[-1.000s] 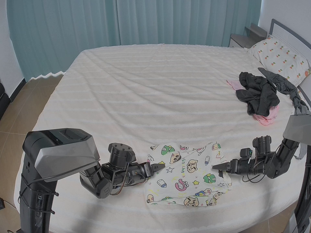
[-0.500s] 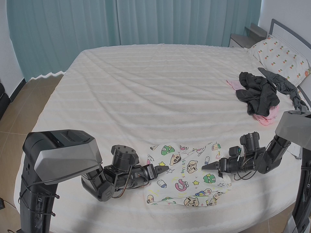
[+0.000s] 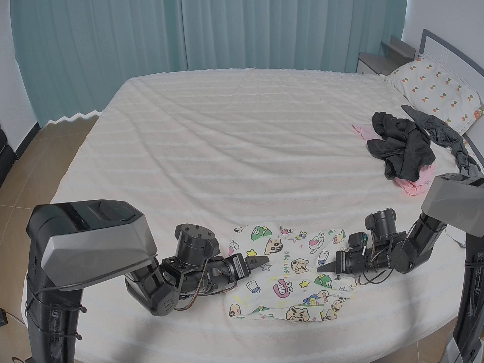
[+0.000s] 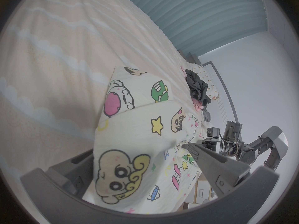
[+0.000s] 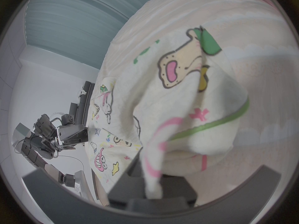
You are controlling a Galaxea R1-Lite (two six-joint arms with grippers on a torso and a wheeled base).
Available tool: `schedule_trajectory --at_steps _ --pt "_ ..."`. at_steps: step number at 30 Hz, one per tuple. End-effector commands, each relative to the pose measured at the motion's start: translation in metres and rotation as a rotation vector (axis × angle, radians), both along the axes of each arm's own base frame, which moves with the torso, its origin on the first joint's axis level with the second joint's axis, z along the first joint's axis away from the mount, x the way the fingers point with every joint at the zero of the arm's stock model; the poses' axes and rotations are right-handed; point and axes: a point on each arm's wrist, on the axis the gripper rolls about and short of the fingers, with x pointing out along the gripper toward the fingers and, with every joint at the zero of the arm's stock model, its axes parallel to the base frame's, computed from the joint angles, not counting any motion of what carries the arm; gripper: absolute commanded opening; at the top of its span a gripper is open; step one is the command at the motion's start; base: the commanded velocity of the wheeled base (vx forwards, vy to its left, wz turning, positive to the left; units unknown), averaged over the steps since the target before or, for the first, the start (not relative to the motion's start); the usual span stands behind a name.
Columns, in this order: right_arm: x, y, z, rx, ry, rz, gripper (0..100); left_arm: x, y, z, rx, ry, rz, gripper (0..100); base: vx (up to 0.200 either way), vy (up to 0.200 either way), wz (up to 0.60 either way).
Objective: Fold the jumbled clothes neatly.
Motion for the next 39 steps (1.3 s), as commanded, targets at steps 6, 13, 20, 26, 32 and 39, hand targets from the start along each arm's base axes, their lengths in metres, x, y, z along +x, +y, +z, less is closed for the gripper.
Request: schedule_trajectory --at_steps 6,13,20,26,32,39 --pt "-0.016 0.008 0.024 0.013 -0.039 0.033 0 -0.015 0.009 0.030 -0.018 -0.030 -0.003 100 0.000 0.000 0.00" --pt "-0.017 0.011 0.025 0.029 -0.020 0.018 0 -0.012 0.007 0.016 0.010 -0.024 -0.011 100 0.000 0.000 0.00" --pt "-0.019 0.014 0.023 0.024 -0.016 0.031 0 -0.010 0.009 -0.003 0.097 -0.058 -0.060 100 0.000 0.000 0.00" --pt "-0.020 0.015 0.023 0.022 -0.014 0.036 0 -0.009 0.008 -0.003 0.099 -0.063 -0.066 0 0.000 0.000 0.00" --pt "-0.022 0.015 0.022 0.021 -0.011 0.038 0 -0.009 0.011 -0.003 0.103 -0.058 -0.057 0 0.000 0.000 0.00" --pt "-0.028 0.019 0.032 0.026 -0.038 0.054 0 -0.009 0.022 0.025 0.081 -0.088 -0.027 0 0.000 0.000 0.00"
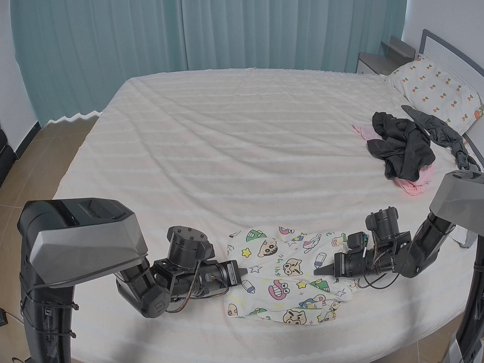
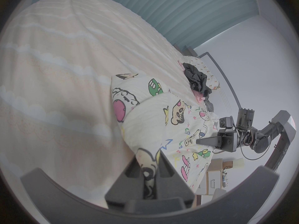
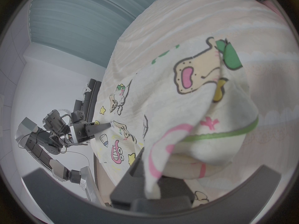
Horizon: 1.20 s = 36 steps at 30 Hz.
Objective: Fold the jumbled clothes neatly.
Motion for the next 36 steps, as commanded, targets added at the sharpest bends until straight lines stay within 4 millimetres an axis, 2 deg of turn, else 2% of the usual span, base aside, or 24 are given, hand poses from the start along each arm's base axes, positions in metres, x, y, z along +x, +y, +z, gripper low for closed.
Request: schedule_trajectory --at_steps 1,6,14,17,36 --pt "-0.005 0.005 0.010 0.008 -0.028 0.018 0 0.001 0.010 0.024 -0.018 -0.025 0.028 0 0.000 0.000 0.00" --pt "-0.009 0.012 0.024 0.016 -0.069 0.026 0 -0.005 0.020 0.039 -0.001 0.007 0.045 0 0.000 0.000 0.00" --pt "-0.012 0.017 0.026 0.002 -0.073 0.015 0 -0.015 0.025 0.040 0.010 0.018 0.048 0 0.000 0.000 0.00" --pt "-0.012 0.015 0.033 0.023 -0.068 -0.009 0 -0.021 0.028 0.040 0.018 0.028 0.044 0 0.000 0.000 0.00" --pt "-0.028 0.011 0.048 0.042 -0.073 -0.017 0 -0.036 0.024 0.048 0.016 0.027 0.017 0 0.000 0.000 0.00"
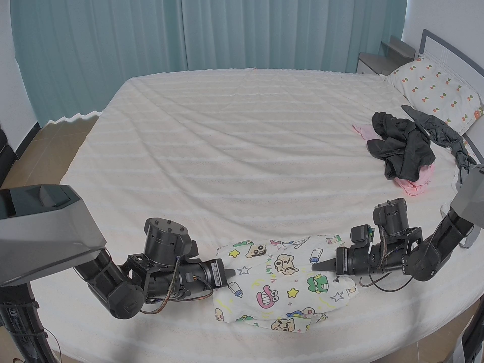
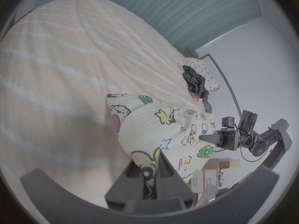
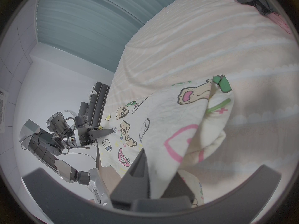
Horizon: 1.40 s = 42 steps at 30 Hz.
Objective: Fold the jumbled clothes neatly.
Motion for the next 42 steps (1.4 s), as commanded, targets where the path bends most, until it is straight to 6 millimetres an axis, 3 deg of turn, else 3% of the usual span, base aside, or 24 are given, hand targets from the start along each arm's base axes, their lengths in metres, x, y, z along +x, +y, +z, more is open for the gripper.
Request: schedule_trajectory --at_steps 1,16,25,42 --pt "-0.003 -0.001 0.006 0.006 -0.015 0.000 0 -0.005 -0.001 0.004 -0.002 -0.008 -0.009 0 0.000 0.000 0.00" --pt "-0.009 -0.004 0.014 0.011 -0.031 -0.001 0 -0.012 -0.003 0.007 0.011 -0.016 -0.002 0 -0.160 0.000 0.00" --pt "-0.008 -0.004 0.017 0.017 -0.046 -0.003 0 -0.001 -0.009 0.015 -0.048 -0.020 0.036 0 0.000 0.000 0.00" --pt "-0.012 -0.008 0.031 0.040 -0.069 -0.028 0 0.003 -0.023 0.025 -0.087 -0.048 0.015 0 0.000 -0.200 0.00"
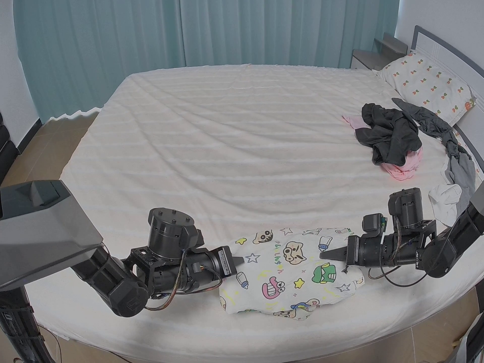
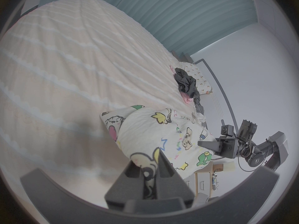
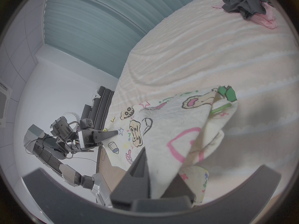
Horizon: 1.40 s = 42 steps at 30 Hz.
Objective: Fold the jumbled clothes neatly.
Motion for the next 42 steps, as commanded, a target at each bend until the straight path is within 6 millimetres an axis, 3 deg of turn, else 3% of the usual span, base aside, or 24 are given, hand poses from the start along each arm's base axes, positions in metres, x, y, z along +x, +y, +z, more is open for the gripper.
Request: schedule_trajectory --at_steps 1,15,30,35,42 --pt "-0.003 -0.002 0.003 0.004 -0.008 -0.002 0 0.003 -0.006 0.004 -0.013 -0.017 -0.009 0 0.000 -0.200 0.00" --pt "-0.002 -0.014 0.012 -0.008 -0.039 -0.061 0 0.008 -0.029 0.010 -0.025 -0.031 -0.053 0 0.000 -0.200 0.00" --pt "0.000 -0.016 0.011 -0.011 -0.040 -0.068 0 0.009 -0.035 0.002 -0.016 -0.018 -0.064 0 0.000 -0.200 0.00" --pt "0.002 -0.016 -0.002 -0.028 0.002 -0.068 0 0.011 -0.034 -0.009 0.007 -0.003 -0.045 0 0.000 -0.160 0.00" --pt "0.004 -0.009 -0.036 -0.073 0.098 -0.037 0 0.012 -0.029 -0.020 0.043 0.018 -0.014 0 0.000 0.000 0.00"
